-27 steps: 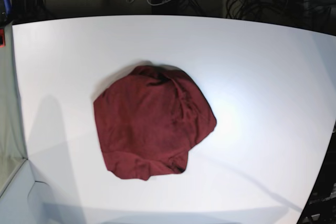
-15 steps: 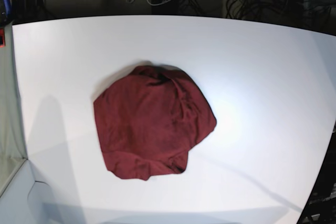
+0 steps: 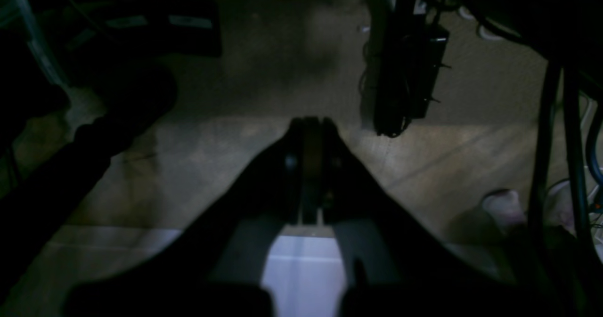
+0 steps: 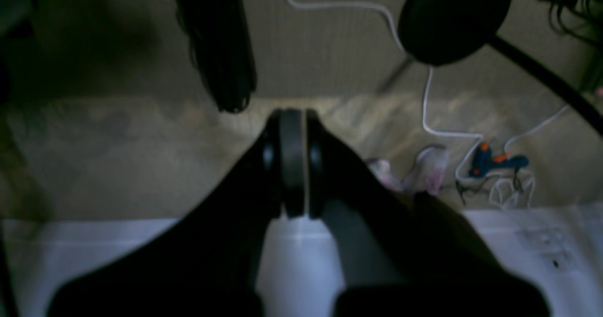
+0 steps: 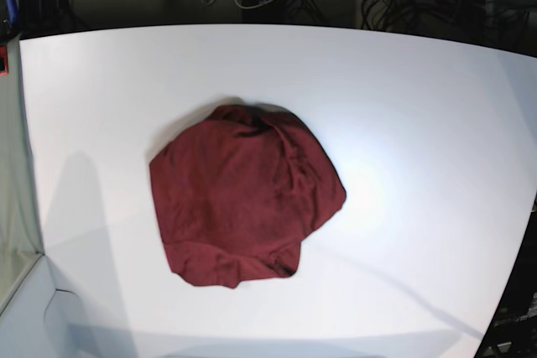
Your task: Layout the t-shirt on the table in an organized manner, then fold the t-shirt properly
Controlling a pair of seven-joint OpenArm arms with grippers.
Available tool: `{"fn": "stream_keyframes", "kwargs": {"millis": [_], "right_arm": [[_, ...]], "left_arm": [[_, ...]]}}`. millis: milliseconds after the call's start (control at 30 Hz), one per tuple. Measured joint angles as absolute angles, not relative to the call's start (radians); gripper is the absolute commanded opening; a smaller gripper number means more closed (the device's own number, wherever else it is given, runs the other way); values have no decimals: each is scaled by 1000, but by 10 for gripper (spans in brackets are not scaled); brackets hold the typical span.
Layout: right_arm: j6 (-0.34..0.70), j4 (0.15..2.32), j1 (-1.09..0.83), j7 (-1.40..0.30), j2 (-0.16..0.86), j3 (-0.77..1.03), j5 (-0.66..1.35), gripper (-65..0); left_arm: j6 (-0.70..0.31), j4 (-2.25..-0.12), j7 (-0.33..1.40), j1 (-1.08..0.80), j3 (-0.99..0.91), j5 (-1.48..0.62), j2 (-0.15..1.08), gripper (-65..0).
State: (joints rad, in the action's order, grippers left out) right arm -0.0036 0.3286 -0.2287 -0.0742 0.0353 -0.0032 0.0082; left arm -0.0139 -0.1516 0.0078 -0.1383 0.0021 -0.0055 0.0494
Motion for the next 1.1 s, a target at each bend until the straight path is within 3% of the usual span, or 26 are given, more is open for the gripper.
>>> {"fn": "stream_keyframes", "kwargs": {"millis": [300, 433, 800, 1100], "right_arm": [[-3, 336, -251, -65, 36, -3, 9, -650], [0, 505, -361, -72, 52, -3, 9, -650], [3, 1156, -735, -83, 92, -1, 9, -650], [9, 1578, -918, -95, 97, 58, 12, -650]], "left_arm": [[-14, -154, -3, -163, 2, -6, 49, -648], [-14, -215, 11, -231, 2, -6, 56, -648], [2, -1040, 25, -710, -3, -8, 117, -648], [-2, -1556, 31, -899, -91, -10, 133, -648]]}}
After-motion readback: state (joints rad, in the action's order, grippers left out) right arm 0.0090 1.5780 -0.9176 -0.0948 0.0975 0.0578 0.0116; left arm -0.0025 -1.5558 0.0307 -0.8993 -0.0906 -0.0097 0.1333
